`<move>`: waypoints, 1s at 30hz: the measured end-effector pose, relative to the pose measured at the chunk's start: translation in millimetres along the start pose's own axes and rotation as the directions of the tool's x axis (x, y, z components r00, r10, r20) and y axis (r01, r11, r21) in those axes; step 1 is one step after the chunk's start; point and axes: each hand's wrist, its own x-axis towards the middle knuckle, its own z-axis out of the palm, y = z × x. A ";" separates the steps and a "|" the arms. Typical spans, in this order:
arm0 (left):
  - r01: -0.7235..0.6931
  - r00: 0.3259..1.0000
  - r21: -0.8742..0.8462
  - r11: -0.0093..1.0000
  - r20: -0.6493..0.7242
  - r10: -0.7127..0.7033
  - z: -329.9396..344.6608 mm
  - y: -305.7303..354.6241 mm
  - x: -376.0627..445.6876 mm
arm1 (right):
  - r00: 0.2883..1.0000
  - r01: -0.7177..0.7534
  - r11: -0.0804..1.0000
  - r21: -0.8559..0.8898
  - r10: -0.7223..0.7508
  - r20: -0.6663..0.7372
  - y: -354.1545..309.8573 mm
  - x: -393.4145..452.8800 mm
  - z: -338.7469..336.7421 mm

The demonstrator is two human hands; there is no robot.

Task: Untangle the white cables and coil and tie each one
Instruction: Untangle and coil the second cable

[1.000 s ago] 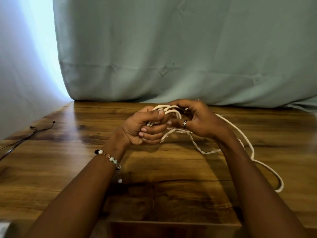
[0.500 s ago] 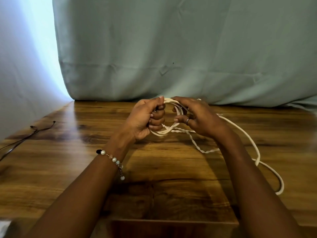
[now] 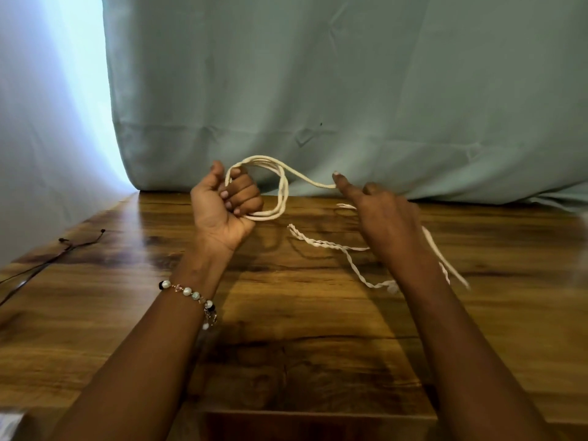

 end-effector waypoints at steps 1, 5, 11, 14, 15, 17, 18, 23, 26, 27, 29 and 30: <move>-0.027 0.999 -0.064 0.998 0.023 0.029 -1.4 0.4 -0.2 | 0.999 0.024 0.999 -0.023 -0.024 0.038 -8.1 -0.1 0.1; -0.110 0.992 -0.171 0.979 0.048 0.120 1.7 1.2 1.5 | 0.975 0.174 0.979 -0.103 -0.156 0.160 -44.8 -7.1 -7.3; -0.236 0.957 0.291 0.927 -0.098 0.274 13.4 -6.4 5.9 | 0.866 0.500 0.845 -0.192 -0.495 0.075 -72.6 -17.5 -11.4; -0.152 0.952 0.556 0.817 -0.138 0.272 15.1 -20.5 7.1 | 0.806 0.559 0.798 -0.227 -0.587 -0.080 -70.1 -15.5 -7.1; -0.124 0.952 0.629 0.768 -0.141 0.270 16.9 -26.2 5.7 | 0.788 0.560 0.795 -0.234 -0.598 -0.146 -68.3 -14.3 -6.0; -0.078 0.960 0.732 0.677 -0.129 0.250 19.0 -36.0 1.5 | 0.732 0.546 0.802 -0.241 -0.597 -0.329 -63.7 -13.7 -5.1; -0.064 0.965 0.779 0.624 -0.111 0.239 17.7 -39.1 0.0 | 0.699 0.535 0.813 -0.230 -0.578 -0.421 -61.3 -13.4 -6.0; 0.041 0.993 0.978 0.205 -0.062 0.096 1.9 -46.1 -3.6 | 0.678 0.449 0.880 -0.155 -0.449 -0.582 -41.0 -6.7 3.6; 0.036 0.999 0.987 0.157 -0.033 -0.021 3.0 -49.2 -4.5 | 0.744 0.426 0.904 -0.032 -0.370 -0.556 -27.8 -4.9 5.4; 0.038 0.998 0.993 0.109 -0.034 -0.044 3.8 -48.6 -4.5 | 0.768 0.439 0.898 0.024 -0.360 -0.530 -23.1 -4.3 5.9; 0.045 0.994 0.996 0.080 -0.037 -0.100 4.3 -47.1 -5.0 | 0.816 0.451 0.884 0.126 -0.351 -0.460 -15.1 -3.0 5.2; 0.075 0.989 0.992 0.105 -0.061 -0.131 7.6 -46.2 -6.7 | 0.839 0.440 0.883 0.165 -0.338 -0.426 -10.6 -1.8 4.9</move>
